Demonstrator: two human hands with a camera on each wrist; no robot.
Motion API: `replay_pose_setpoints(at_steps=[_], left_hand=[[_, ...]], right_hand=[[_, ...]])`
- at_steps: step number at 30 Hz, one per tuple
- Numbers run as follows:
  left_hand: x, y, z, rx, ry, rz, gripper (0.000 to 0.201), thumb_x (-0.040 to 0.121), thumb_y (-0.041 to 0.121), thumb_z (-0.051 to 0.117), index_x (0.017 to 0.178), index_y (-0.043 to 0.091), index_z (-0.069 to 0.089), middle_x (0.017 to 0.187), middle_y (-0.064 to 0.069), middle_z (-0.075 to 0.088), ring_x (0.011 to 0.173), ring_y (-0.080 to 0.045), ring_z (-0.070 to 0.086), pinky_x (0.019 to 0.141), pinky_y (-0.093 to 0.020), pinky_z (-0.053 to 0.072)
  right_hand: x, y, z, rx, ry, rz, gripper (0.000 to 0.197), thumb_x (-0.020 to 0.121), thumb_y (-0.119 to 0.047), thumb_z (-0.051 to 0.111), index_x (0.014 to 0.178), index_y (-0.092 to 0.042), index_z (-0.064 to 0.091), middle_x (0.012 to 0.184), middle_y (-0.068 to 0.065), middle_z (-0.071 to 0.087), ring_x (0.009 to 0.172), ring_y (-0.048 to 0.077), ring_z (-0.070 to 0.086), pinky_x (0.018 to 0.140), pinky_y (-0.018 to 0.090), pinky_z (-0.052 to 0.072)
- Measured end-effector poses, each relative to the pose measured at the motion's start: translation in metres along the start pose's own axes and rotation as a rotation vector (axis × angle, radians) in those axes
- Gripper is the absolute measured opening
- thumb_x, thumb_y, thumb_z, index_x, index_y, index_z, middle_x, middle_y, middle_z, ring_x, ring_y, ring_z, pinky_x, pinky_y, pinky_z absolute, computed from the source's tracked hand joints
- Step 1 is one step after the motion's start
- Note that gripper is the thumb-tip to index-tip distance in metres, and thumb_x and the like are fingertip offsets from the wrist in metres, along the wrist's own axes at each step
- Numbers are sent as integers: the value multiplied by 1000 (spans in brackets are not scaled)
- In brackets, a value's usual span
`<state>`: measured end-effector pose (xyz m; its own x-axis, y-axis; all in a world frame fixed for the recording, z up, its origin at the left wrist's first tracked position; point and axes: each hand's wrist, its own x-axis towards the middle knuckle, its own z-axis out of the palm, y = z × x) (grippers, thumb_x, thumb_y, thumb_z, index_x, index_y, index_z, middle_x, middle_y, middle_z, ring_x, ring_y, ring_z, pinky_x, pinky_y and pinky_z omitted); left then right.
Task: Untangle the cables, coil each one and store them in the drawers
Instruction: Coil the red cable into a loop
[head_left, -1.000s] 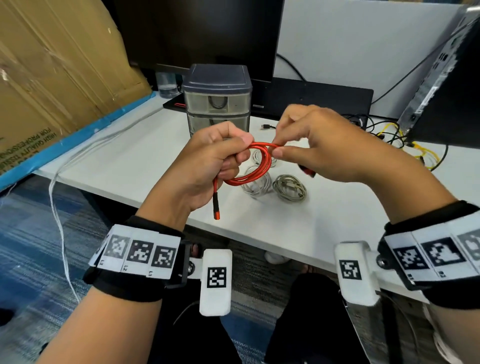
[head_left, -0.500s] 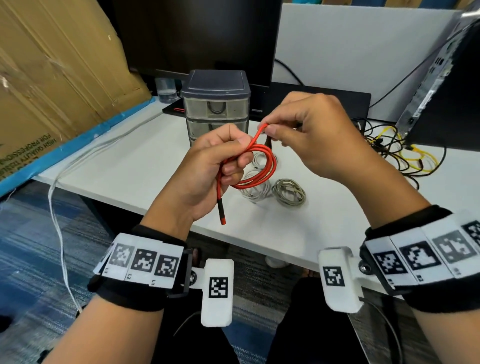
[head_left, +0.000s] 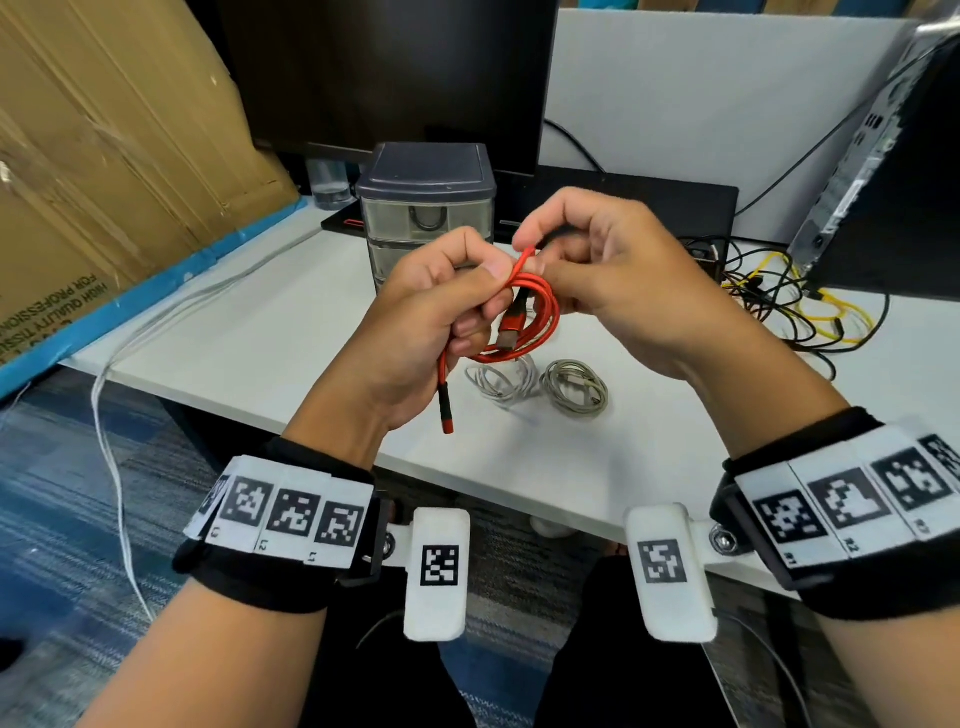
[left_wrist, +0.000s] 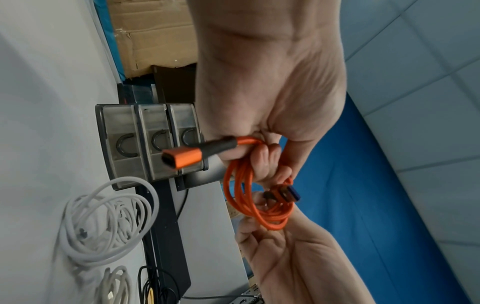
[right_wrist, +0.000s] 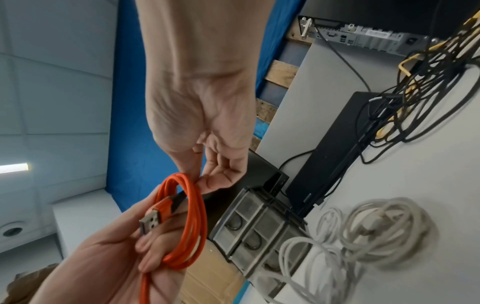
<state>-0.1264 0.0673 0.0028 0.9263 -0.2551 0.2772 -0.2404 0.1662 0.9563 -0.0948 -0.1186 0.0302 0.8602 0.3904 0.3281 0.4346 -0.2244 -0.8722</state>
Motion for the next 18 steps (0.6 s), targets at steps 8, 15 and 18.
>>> replay_pose_setpoints(at_steps=[8,15,18], left_hand=[[7,-7,10,12,201,-8,13,106,10,51,96,8,59,70,-2,51,54,-7,33,49,-18,28],[11,-7,19,39,234,-14,19,106,18,53,111,3,65,76,-12,43,59,-9,33,51,-23,26],[11,-7,21,90,243,-12,17,105,20,57,105,6,66,73,-10,41,59,-10,33,50,-23,27]], right_hand=[[-9,7,0,113,15,115,27,93,-14,55,87,-20,80,81,1,68,80,15,57,75,35,45],[-13,9,15,-40,-3,70,19,98,-2,56,87,-9,70,73,-4,61,69,7,56,71,25,48],[-14,11,13,-114,-47,109,12,99,-9,57,94,-6,68,81,0,59,76,12,55,74,29,48]])
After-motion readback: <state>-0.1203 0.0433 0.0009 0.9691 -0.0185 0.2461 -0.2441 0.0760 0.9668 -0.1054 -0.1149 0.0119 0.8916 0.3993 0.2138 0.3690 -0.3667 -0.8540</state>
